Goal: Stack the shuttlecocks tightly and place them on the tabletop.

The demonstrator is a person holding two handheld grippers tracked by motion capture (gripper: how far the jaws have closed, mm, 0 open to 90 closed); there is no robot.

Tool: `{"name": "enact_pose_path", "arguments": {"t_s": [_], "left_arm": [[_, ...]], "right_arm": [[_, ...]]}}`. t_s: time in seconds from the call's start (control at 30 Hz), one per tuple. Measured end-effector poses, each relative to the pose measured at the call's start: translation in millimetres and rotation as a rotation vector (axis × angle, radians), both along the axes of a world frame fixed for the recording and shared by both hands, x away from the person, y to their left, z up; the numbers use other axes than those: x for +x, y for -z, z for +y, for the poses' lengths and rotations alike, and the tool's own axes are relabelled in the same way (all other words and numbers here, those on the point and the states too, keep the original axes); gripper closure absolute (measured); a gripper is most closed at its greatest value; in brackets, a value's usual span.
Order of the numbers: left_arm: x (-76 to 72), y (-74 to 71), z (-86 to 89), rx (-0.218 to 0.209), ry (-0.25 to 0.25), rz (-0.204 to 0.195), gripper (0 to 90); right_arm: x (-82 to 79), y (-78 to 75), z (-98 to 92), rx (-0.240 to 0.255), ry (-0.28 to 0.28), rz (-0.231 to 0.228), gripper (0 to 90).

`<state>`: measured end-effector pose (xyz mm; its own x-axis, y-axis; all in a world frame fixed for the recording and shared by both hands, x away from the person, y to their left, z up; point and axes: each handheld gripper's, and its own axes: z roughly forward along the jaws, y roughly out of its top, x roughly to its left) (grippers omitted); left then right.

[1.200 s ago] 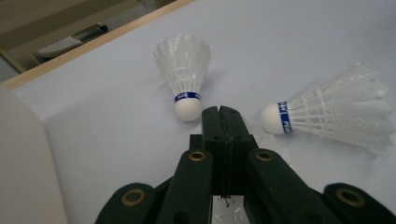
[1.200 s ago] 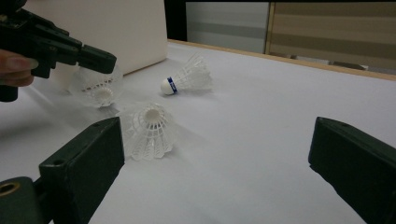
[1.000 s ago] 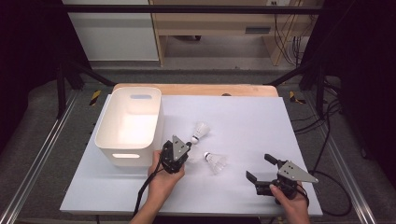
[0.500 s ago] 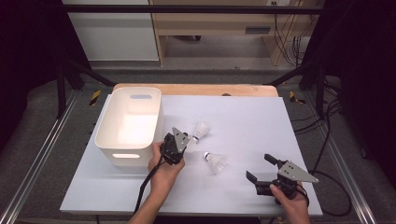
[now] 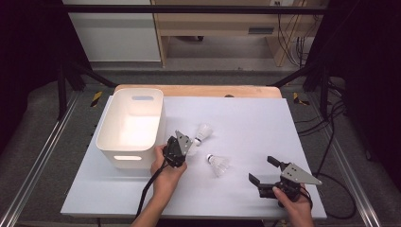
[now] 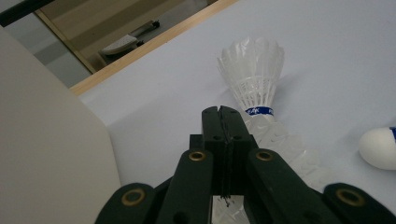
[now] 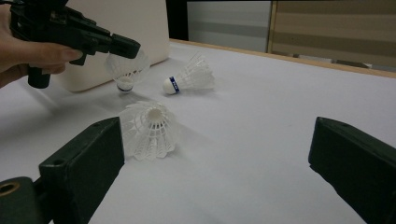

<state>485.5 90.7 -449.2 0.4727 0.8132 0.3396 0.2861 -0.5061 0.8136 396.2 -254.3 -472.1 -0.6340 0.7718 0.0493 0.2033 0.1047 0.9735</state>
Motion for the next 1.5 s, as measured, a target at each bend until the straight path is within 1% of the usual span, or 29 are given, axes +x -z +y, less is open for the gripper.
{"name": "enact_pose_path", "arguments": {"t_s": [0.07,0.13,0.23,0.3,0.4,0.5,0.67,0.73,0.87,0.93,1.07,1.13,1.23,1.33,1.4,1.5], "left_arm": [[0.1,0.3,-1.1,-0.007,0.004,0.004,89.8],[0.3,0.9,-2.5,-0.035,0.012,0.016,89.5],[0.3,2.8,-6.7,-0.062,0.018,0.028,86.7],[0.4,4.5,-10.0,-0.067,0.024,0.036,85.1],[0.2,8.1,-16.4,-0.064,0.03,0.045,80.6],[0.8,11.1,-20.8,-0.063,0.029,0.072,74.5],[-0.5,12.5,-24.4,-0.071,0.032,0.078,66.2],[-1.3,12.7,-24.7,-0.083,0.031,0.082,62.8],[-2.7,12.2,-24.0,-0.126,0.032,0.096,55.9],[-3.9,11.1,-24.1,-0.135,0.038,0.098,55.2],[-7.3,8.1,-24.2,-0.157,0.042,0.087,50.0],[-9.2,5.2,-21.9,-0.175,0.033,0.079,46.7],[-11.2,1.8,-18.9,-0.209,0.036,0.074,44.1],[-12.3,-0.2,-16.7,-0.228,0.052,0.064,39.0],[-12.5,-0.9,-15.5,-0.249,0.064,0.066,35.0],[-14.2,-2.1,-13.5,-0.27,0.083,0.053,29.6]], "right_arm": [[0.1,0.2,0.1,0.001,0.0,-0.002,4.0],[0.0,0.2,0.1,0.001,0.001,0.004,4.0],[0.5,0.9,0.2,-0.004,-0.001,0.003,4.0],[0.7,1.1,0.5,-0.005,-0.001,0.005,4.0],[0.3,1.0,0.6,-0.004,-0.002,0.007,4.0],[-0.3,0.7,0.2,-0.001,-0.002,0.007,4.0],[-0.3,0.5,-0.2,0.003,-0.001,0.009,4.0],[-0.2,0.4,-0.1,0.002,-0.001,0.009,4.0],[-0.2,0.5,0.0,-0.001,-0.001,0.003,4.0],[-0.3,0.4,0.2,0.002,-0.004,0.005,3.9],[-0.2,0.4,0.5,0.0,-0.005,0.005,3.9],[-0.3,0.4,0.5,0.0,-0.005,0.005,3.9],[-0.3,0.3,0.5,0.0,-0.007,0.003,3.8],[-0.2,0.1,1.3,-0.004,-0.006,0.005,3.8],[0.2,0.1,1.5,-0.009,-0.008,-0.002,3.8],[-0.2,-0.4,1.8,-0.003,-0.007,0.005,3.8]]}}
